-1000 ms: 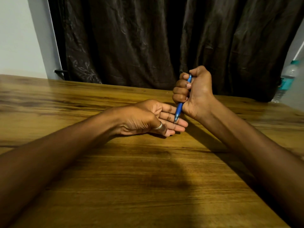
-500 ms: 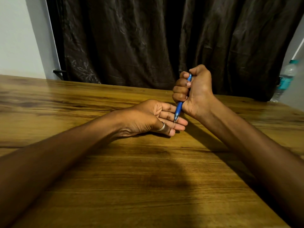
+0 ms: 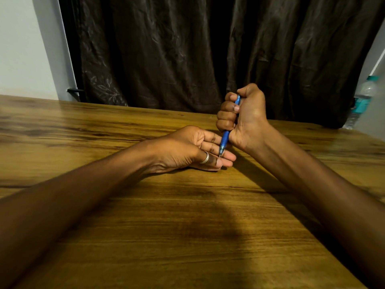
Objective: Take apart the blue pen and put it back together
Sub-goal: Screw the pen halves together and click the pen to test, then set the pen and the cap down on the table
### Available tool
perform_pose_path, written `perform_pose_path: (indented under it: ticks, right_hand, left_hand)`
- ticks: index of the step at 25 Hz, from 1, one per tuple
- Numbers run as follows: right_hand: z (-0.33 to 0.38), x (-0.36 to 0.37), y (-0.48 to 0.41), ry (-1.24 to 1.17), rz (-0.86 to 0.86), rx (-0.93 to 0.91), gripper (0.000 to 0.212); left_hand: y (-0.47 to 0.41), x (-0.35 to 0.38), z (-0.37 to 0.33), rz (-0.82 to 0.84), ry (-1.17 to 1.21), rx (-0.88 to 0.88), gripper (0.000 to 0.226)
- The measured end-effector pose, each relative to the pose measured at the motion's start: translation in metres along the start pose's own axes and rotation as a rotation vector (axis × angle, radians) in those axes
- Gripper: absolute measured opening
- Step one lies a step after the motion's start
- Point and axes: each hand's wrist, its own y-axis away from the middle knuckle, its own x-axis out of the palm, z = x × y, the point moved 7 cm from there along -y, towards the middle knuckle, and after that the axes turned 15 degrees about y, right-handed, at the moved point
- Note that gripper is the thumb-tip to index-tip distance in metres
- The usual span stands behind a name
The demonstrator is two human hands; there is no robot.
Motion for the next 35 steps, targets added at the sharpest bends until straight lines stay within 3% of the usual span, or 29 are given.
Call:
perform_pose_path:
  ticks: [9, 16, 20, 24, 29, 31, 35]
  right_hand:
    - [-0.001, 0.002, 0.000, -0.008, 0.013, 0.005, 0.041]
    - [-0.004, 0.006, -0.001, -0.013, 0.042, -0.011, 0.042]
    - [-0.001, 0.006, -0.003, 0.342, -0.056, -0.107, 0.042]
    - [0.002, 0.012, -0.002, 0.647, -0.064, -0.300, 0.022]
    - [0.003, 0.008, -0.002, 0.678, -0.100, -0.355, 0.023]
    - [0.005, 0.006, -0.004, 0.686, -0.124, -0.355, 0.020]
    - [0.005, -0.003, -0.008, 0.898, -0.186, -0.311, 0.011]
  left_hand:
    - [0.002, -0.001, -0.003, -0.042, -0.008, -0.008, 0.037]
    - [0.001, -0.010, -0.016, -0.299, -0.098, 0.101, 0.017]
    - [0.005, -0.030, -0.031, -0.406, -0.172, 0.139, 0.015]
    - [0.007, -0.051, -0.036, -0.504, -0.218, 0.146, 0.015]
    - [0.005, -0.055, -0.037, -0.515, -0.263, 0.170, 0.021]
    - [0.008, -0.062, -0.044, -0.591, -0.358, 0.233, 0.031]
    - [0.019, -0.072, -0.053, -0.670, -0.907, 0.235, 0.016]
